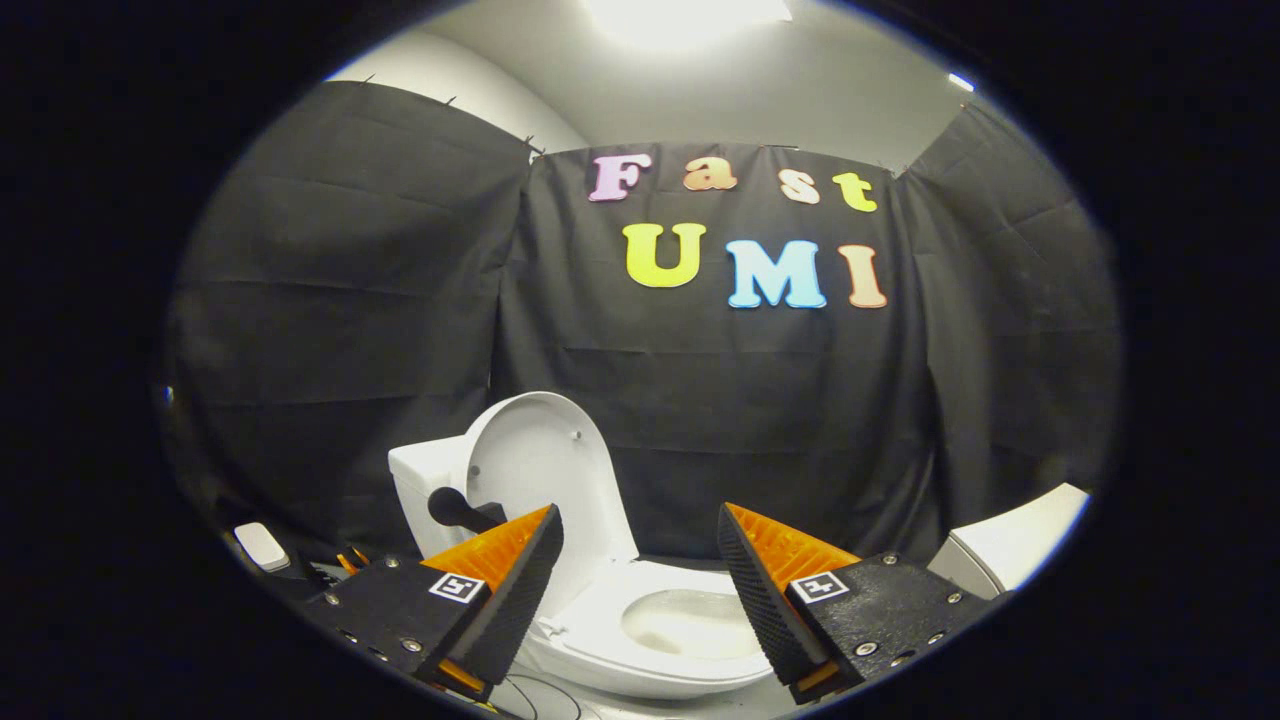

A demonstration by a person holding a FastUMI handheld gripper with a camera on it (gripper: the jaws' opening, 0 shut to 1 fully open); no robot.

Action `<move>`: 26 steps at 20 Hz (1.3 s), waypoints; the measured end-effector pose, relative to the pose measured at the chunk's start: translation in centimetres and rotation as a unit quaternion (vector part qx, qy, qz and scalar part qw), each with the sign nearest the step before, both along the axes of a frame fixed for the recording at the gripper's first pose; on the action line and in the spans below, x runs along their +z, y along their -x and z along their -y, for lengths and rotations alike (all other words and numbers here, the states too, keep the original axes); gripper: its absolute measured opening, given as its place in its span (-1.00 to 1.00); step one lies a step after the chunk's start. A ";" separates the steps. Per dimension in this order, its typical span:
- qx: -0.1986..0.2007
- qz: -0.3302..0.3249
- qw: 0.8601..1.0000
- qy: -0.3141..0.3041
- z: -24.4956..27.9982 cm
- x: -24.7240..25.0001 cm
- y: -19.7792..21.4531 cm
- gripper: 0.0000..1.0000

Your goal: Open the toilet lid.

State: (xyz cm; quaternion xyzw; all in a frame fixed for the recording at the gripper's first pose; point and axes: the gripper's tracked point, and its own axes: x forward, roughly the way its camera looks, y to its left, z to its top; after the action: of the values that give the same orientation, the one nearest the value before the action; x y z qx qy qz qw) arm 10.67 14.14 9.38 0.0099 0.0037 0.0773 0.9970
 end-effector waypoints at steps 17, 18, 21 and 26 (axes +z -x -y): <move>-0.105 -0.010 0.993 -0.043 13.3 -6.1 9.7 0.90; -0.114 -0.015 0.992 -0.048 13.9 -6.8 10.2 0.90; -0.133 -0.022 0.989 -0.054 15.3 -8.1 11.4 0.90; -0.145 -0.011 0.987 -0.068 16.6 -8.4 12.4 0.90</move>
State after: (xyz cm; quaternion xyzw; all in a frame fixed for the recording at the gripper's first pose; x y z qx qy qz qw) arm -1.69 -2.42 0.94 0.0787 0.0078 -0.0677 0.9946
